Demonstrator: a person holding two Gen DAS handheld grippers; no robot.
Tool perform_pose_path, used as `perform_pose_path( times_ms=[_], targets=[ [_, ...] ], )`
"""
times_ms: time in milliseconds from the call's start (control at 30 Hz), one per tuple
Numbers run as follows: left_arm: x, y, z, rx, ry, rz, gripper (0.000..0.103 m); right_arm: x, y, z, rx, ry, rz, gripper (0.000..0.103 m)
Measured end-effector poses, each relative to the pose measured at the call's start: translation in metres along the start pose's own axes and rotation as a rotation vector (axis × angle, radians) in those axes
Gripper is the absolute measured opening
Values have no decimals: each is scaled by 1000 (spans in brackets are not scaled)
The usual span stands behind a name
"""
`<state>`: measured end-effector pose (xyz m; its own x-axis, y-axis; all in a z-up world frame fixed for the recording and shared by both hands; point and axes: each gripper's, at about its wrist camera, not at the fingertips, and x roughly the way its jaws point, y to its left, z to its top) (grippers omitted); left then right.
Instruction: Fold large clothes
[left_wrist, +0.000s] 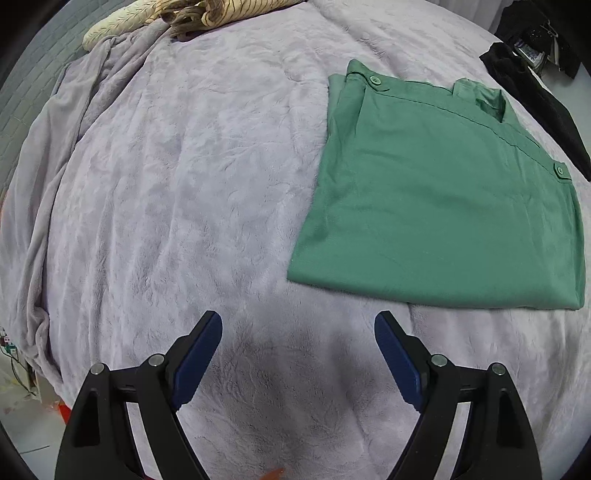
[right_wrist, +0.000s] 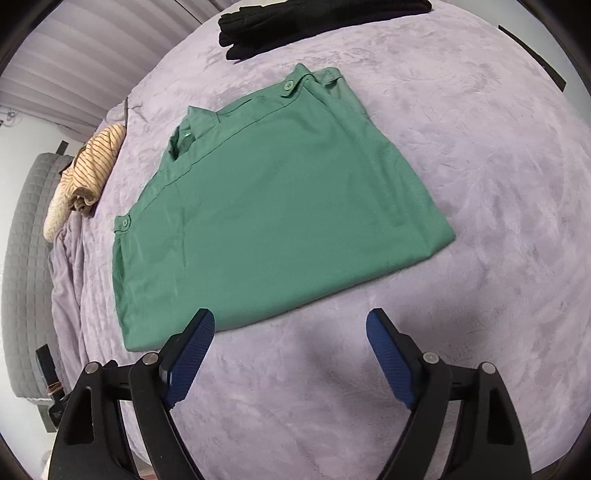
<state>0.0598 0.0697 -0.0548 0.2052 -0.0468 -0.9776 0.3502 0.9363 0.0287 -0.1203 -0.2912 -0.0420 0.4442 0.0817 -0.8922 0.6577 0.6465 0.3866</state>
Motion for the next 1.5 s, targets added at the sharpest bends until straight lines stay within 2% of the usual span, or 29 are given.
perform_pose_path(
  times_ms=[33, 67, 100, 267, 433, 933, 1267, 1500],
  targets=[
    [-2, -2, 0, 7, -2, 5, 86, -1, 5, -1, -5, -3, 11, 90],
    [-2, -3, 1, 15, -4, 11, 86, -1, 9, -1, -9, 0, 23, 102],
    [-2, -3, 1, 20, -3, 14, 86, -1, 13, -1, -12, 2, 31, 103],
    [0, -7, 1, 41, 17, 28, 86, -4, 30, -5, -30, 2, 72, 103],
    [-2, -11, -1, 54, 19, 19, 86, 5, 41, -9, -34, 67, 64, 103],
    [-7, -14, -1, 71, 11, -14, 86, 26, 45, -25, 48, 175, 127, 103],
    [0, -15, -2, 76, 38, -23, 86, 52, 53, -44, 71, 278, 167, 103],
    [7, -13, -4, 79, 57, -21, 86, 65, 56, -54, 81, 321, 163, 103]
  ],
)
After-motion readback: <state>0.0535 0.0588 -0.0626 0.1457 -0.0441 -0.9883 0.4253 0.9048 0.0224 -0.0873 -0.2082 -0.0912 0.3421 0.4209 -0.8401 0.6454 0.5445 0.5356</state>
